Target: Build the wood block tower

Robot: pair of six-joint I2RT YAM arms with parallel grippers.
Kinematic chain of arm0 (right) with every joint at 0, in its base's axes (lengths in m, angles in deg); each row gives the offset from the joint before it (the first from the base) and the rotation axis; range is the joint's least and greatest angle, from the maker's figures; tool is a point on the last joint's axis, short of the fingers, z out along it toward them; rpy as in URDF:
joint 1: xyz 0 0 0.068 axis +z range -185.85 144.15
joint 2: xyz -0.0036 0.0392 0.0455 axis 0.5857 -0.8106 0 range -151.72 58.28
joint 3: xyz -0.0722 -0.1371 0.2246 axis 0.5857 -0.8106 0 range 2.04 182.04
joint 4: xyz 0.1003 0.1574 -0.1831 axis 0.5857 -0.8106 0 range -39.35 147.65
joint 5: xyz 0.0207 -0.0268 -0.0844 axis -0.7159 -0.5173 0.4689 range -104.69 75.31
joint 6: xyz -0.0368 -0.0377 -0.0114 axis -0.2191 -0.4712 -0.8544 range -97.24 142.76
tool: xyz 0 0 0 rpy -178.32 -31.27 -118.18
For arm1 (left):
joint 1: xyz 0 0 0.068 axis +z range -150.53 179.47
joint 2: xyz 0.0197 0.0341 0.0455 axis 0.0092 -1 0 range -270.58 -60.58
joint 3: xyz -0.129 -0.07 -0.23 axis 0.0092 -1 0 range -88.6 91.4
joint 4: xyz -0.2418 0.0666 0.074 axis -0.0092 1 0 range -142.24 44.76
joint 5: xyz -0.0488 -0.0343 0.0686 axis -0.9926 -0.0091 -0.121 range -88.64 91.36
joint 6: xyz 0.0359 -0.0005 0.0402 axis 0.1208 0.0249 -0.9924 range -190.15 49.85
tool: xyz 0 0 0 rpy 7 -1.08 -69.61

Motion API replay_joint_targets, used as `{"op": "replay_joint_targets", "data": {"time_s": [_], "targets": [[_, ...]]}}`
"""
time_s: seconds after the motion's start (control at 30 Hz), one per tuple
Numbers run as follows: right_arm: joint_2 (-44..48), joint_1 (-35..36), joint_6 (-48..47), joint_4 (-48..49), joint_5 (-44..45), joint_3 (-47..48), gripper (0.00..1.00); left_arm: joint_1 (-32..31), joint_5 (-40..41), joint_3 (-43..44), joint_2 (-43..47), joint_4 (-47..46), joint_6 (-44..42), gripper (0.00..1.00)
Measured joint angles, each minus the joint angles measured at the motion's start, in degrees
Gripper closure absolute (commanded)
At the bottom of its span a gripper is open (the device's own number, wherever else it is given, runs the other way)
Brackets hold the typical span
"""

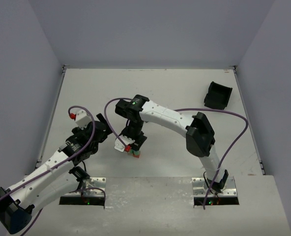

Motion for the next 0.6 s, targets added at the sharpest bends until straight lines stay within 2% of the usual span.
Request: {"op": "replay_joint_targets", "data": {"time_s": [0.6], "targets": [[-1.36, 0.0, 1.22, -0.02, 0.45, 0.32, 0.59, 0.0, -0.11, -0.63, -0.35, -0.26, -0.07, 0.0]]}}
